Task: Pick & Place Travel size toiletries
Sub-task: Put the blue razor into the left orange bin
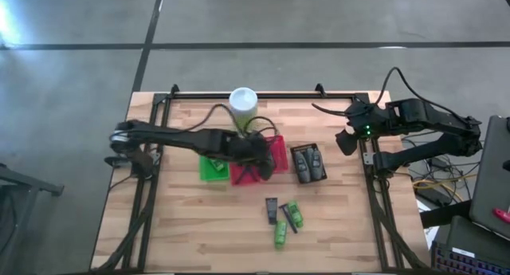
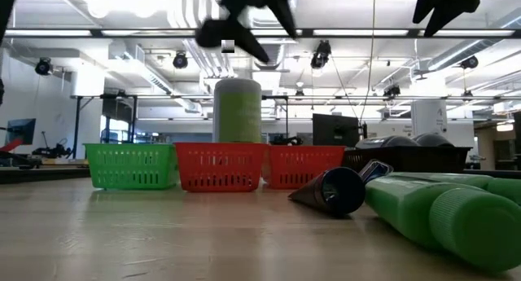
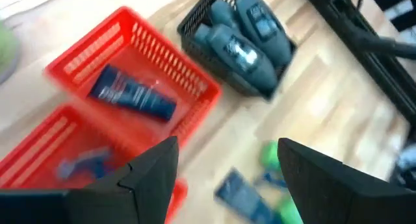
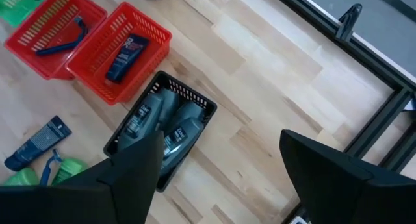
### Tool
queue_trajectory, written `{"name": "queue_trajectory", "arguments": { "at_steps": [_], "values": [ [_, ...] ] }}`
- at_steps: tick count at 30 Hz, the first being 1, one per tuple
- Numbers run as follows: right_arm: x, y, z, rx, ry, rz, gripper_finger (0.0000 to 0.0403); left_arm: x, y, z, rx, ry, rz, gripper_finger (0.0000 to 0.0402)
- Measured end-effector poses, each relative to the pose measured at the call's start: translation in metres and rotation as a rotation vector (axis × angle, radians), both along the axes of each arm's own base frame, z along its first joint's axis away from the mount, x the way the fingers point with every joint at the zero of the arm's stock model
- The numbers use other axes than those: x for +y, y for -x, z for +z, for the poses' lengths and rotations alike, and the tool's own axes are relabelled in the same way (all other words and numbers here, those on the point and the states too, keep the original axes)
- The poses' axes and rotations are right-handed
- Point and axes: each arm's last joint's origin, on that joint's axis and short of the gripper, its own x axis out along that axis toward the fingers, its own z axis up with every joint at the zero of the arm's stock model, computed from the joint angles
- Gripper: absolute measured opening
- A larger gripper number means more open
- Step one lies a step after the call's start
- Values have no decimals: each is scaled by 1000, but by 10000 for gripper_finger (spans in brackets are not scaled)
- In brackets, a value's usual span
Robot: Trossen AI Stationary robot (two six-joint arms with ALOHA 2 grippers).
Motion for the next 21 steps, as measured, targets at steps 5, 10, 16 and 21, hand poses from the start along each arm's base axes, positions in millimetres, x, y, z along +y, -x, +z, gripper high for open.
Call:
{"name": "queue_trajectory", "arguments": {
  "at_steps": [5, 10, 16, 21],
  "values": [
    [0, -2, 0, 2, 3, 6, 295, -21, 42, 36, -56, -14, 34, 267],
    [-1, -10, -1, -47, 5, 4, 276, -44, 75, 24, -82, -90, -100, 267],
    [-1, -28, -2, -136, -14, -36, 252, -71, 100, -19, -467, 36, -238, 267],
    [-3, -49, -4, -188, -23, -57, 237, -53, 127, -44, -747, -21, -257, 267]
  ]
}}
